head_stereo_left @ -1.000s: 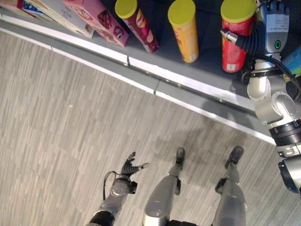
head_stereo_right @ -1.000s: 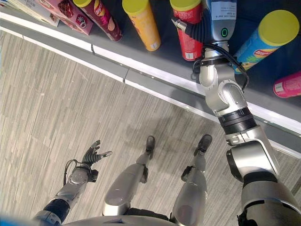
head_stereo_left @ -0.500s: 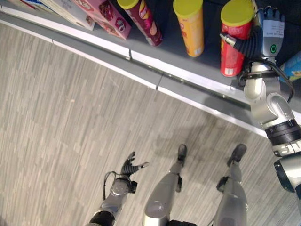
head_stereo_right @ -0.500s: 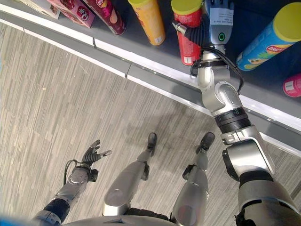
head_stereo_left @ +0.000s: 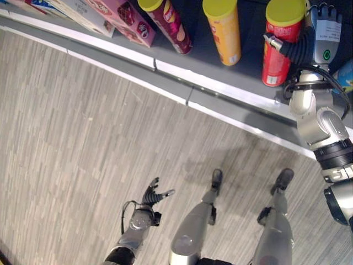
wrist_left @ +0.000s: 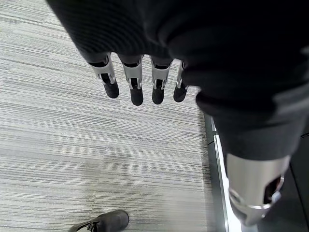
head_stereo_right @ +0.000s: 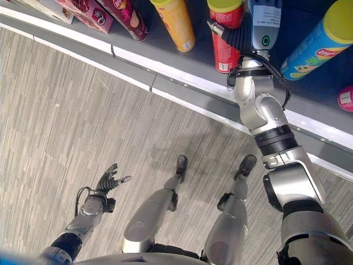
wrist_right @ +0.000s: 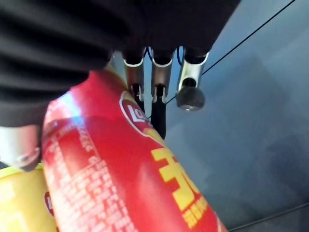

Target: Put the goods on the table back onto the shelves and tidy them up.

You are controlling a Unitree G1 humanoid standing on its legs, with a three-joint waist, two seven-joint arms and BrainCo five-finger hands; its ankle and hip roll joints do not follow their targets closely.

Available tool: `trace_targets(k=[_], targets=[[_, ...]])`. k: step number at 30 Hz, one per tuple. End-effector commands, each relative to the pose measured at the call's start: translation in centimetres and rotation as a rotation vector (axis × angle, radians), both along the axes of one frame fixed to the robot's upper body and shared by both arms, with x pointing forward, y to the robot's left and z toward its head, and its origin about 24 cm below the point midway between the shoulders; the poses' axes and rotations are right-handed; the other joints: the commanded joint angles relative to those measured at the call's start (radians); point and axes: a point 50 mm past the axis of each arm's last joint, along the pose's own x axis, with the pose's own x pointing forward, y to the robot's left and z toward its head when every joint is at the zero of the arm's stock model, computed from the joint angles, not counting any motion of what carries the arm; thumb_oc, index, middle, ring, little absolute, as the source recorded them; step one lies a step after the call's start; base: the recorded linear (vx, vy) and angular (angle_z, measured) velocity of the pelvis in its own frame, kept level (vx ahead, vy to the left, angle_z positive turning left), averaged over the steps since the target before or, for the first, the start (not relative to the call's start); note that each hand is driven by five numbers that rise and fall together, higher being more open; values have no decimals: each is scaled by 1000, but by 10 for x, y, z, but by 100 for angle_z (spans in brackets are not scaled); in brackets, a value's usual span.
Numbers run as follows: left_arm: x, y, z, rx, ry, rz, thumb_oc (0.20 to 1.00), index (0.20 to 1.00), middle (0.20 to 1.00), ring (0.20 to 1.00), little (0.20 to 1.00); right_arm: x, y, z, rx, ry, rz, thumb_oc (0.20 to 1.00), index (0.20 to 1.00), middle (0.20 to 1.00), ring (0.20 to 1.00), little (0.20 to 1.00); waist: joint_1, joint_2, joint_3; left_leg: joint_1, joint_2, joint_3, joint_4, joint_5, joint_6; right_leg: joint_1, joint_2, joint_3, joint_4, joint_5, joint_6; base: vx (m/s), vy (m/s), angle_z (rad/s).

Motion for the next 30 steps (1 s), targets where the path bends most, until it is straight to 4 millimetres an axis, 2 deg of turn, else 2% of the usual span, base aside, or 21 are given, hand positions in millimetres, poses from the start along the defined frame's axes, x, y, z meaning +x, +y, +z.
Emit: trace_targets(k=[1,2,3,12,18,19,21,24,25,26,27,30], targets=[[2,-5,4,26,-34,-33,1000,1000,1000,1000,1000,-17,6,49,-16,-201,38,200,200,200,200,200,26,16,7,-72,12,-29,-45,58,-47,82,-74,57,157,-242,119,0,0,0],[3,-5,4,27,-34,-31,1000,1000,1000,1000,1000,-17,7,48,-16,-201,41,620,620,620,620,620,26,15,7,-72,12,-29,-45,58,-47,82,-75,57,156,-241,119,0,0,0],[3,-5,4,27,-34,-29,1000,1000,1000,1000,1000,-17,7,47,-11,-201,44,1000,1000,1000,1000,1000,24,15,7,-72,12,-29,-45,58,-48,83,-74,59,154,-241,118,0,0,0],[3,-7,3,29,-28,-30,1000,1000,1000,1000,1000,-20,12,42,-14,-203,64,1000,1000,1000,1000,1000,20,11,2,-66,12,-29,-45,56,-48,91,-75,58,156,-244,118,-4,3,0],[2,-10,-1,24,-3,-23,1000,1000,1000,1000,1000,-32,15,40,23,-265,113,1000,1000,1000,1000,1000,8,-13,-9,-45,21,-22,-43,50,-49,115,-68,58,151,-248,115,-15,15,-1],[2,-11,-3,23,8,-17,1000,1000,1000,1000,1000,-38,20,36,35,-277,154,1000,1000,1000,1000,1000,-2,-27,-16,-35,26,-17,-40,44,-48,124,-64,60,147,-248,113,-15,32,-1],[1,-10,-3,25,10,-17,1000,1000,1000,1000,1000,-39,20,35,37,-275,153,1000,1000,1000,1000,1000,0,-29,-15,-32,27,-16,-41,43,-48,127,-64,60,145,-247,114,1,19,-2],[-6,-9,-13,23,69,9,1000,1000,1000,1000,1000,-52,41,2,74,-177,343,1000,1000,1000,1000,1000,-33,-94,-41,21,50,11,-30,19,-42,170,-48,78,121,-237,111,33,112,-10],[-11,-7,-16,23,93,23,1000,1000,1000,1000,1000,-54,52,-21,89,-38,461,1000,1000,1000,1000,1000,-48,-131,-56,47,55,26,-16,-1,-34,187,-39,94,113,-229,110,40,78,-37],[-12,-6,-17,24,96,23,1000,1000,1000,1000,1000,-54,52,-21,90,-34,462,1000,1000,1000,1000,1000,-46,-133,-56,49,54,29,-15,-3,-33,188,-40,96,111,-229,110,63,123,-59],[-20,0,-23,39,142,27,1000,1000,1000,1000,1000,-58,63,-51,103,182,624,1000,1000,1000,1000,1000,-68,-171,-72,81,61,48,-1,-24,-25,207,-37,108,106,-220,112,41,75,-75],[-24,4,-26,54,160,30,1000,1000,1000,1000,1000,-61,60,-61,96,248,646,1000,1000,1000,1000,1000,-77,-189,-86,97,58,57,6,-37,-18,215,-37,118,105,-215,114,52,51,-59]])
